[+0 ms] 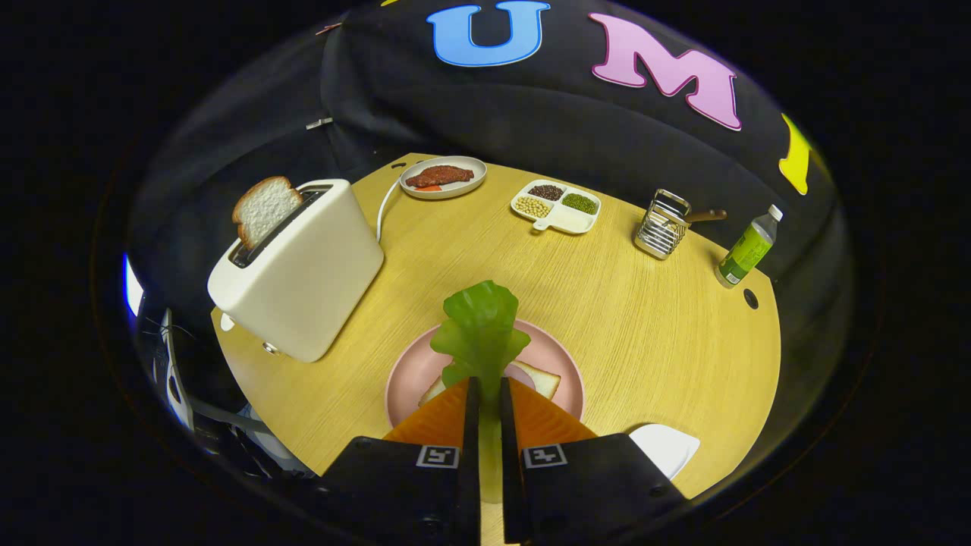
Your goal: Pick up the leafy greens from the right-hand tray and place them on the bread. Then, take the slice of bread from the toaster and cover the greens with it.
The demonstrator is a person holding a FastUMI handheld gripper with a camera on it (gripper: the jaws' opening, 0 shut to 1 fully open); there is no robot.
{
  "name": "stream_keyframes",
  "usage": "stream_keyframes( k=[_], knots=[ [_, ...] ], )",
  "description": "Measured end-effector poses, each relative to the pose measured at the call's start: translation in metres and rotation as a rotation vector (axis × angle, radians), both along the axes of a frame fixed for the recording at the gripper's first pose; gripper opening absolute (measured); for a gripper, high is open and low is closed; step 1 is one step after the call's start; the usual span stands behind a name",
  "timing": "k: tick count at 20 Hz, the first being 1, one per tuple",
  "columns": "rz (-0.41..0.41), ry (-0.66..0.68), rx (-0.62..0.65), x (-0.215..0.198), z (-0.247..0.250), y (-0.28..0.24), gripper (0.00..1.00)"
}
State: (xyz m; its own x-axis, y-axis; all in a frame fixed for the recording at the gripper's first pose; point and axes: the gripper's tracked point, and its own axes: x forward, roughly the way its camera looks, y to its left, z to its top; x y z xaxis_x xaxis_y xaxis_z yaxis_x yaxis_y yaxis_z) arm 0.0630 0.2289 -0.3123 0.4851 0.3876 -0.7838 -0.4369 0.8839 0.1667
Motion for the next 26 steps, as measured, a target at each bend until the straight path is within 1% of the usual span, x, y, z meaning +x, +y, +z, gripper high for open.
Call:
stream_keyframes(
  k=[3, 4, 8, 10, 13, 16, 19, 22, 23, 26],
  knots=[
    [0.003, 0.007, -0.010, 0.005, -0.006, -0.002, 0.16],
    [-0.004, 0.006, -0.011, 0.007, -0.006, -0.003, 0.21],
    [-0.008, -0.078, -0.012, 0.016, 0.010, -0.007, 0.92],
    [-0.010, -0.146, 0.003, 0.020, 0.028, -0.011, 0.92],
    [-0.024, -0.269, 0.057, 0.020, 0.070, -0.012, 0.91],
    [-0.041, -0.411, 0.102, 0.015, 0.124, -0.015, 0.91],
    [-0.058, -0.564, 0.192, 0.000, 0.188, -0.008, 0.91],
    [-0.031, -0.708, 0.228, -0.024, 0.244, 0.002, 0.92],
    [-0.015, -0.757, 0.238, -0.030, 0.263, 0.008, 0.94],
    [0.008, -0.836, 0.283, -0.052, 0.307, 0.028, 0.94]
  ],
)
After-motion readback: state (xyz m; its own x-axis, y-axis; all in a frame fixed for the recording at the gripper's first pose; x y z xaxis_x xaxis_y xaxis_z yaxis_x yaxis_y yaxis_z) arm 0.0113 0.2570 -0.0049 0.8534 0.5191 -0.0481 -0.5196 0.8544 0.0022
